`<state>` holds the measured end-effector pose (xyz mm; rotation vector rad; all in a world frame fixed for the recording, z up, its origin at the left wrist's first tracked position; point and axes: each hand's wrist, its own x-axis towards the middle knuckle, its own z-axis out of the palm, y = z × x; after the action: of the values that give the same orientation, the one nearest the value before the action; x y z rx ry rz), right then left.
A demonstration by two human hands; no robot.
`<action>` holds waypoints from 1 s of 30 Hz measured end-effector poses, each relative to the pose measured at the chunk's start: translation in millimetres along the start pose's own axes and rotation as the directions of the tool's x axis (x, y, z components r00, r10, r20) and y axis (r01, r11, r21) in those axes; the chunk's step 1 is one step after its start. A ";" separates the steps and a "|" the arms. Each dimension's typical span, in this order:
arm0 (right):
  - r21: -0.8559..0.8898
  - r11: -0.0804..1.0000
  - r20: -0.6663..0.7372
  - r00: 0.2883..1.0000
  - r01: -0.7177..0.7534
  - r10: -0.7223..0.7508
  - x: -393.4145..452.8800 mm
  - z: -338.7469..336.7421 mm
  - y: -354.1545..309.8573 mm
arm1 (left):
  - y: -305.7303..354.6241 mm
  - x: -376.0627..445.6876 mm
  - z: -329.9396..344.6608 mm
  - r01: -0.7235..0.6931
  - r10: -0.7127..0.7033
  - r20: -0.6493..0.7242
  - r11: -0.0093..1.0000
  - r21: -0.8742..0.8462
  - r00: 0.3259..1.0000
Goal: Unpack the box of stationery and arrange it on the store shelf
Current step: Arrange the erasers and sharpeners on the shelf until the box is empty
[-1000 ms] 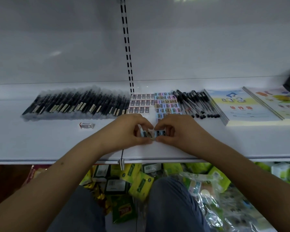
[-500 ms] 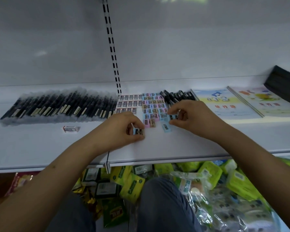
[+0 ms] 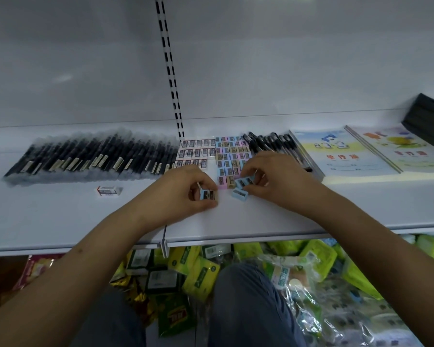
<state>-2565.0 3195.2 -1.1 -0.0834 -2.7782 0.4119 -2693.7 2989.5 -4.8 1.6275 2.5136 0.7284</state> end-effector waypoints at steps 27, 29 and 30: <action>0.036 0.993 -0.111 0.987 -0.113 0.116 -27.6 1.9 13.5 | 14.8 2.6 19.0 -0.137 0.126 -0.142 0.988 -0.066 0.982; 0.035 0.992 -0.111 0.986 -0.122 0.125 -22.3 3.3 13.3 | 15.6 4.1 20.6 -0.141 0.130 -0.154 0.988 -0.065 0.979; 0.030 0.992 -0.112 0.986 -0.125 0.127 -20.7 3.9 13.8 | 15.6 4.9 21.5 -0.144 0.132 -0.162 0.988 -0.063 0.978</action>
<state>-2546.6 3205.2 -15.1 -0.2698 -2.6638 0.4556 -2676.2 3006.5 -16.4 1.8002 2.4589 0.9906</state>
